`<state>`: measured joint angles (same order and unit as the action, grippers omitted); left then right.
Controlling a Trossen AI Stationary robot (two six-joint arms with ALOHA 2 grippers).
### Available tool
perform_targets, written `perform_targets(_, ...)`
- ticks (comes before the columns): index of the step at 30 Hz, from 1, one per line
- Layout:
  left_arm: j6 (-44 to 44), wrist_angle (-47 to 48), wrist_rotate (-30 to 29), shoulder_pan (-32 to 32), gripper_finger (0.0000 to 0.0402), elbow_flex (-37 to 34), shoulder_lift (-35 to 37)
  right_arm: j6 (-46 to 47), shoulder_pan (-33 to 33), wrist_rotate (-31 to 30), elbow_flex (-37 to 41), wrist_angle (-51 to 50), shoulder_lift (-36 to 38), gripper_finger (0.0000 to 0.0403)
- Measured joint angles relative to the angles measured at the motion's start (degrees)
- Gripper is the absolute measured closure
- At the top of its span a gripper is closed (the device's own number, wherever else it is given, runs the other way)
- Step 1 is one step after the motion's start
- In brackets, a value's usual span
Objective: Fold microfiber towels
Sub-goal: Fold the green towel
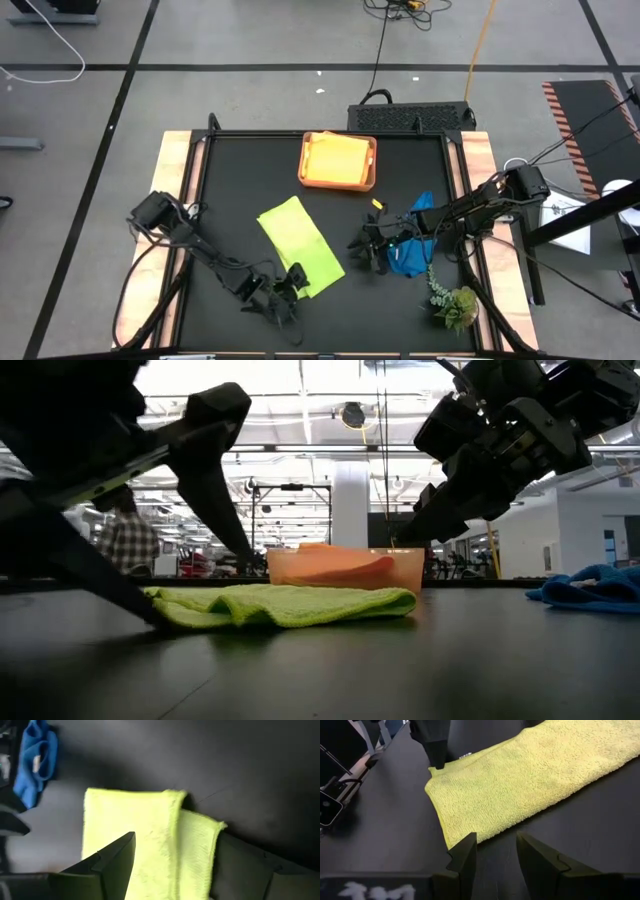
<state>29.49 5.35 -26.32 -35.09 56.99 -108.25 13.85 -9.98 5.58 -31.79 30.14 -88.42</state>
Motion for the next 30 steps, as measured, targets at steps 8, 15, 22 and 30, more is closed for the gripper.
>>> perform_targets(8, 0.77, 0.53, 0.35, 1.80, 0.0202, -0.15, -0.15, 0.02, 0.00, 0.09, 0.00, -0.08, 0.00, 0.0270)
perform_targets(15, 1.57, 0.52, 0.65, 2.00, 0.0275, -0.22, -0.26, -0.15, 0.00, 0.13, 0.00, -0.42, 0.00, 0.0271)
perform_targets(22, -2.66, -0.32, 0.63, 2.08, 0.0381, -0.37, -0.44, -1.64, 0.00, 0.33, 0.00, -0.42, 0.00, 0.0271)
perform_targets(30, -15.03, -0.92, -0.10, 2.02, 0.0396, -0.37, -0.42, -9.87, -1.37, 0.39, 0.00, -0.42, 0.00, 0.0271)
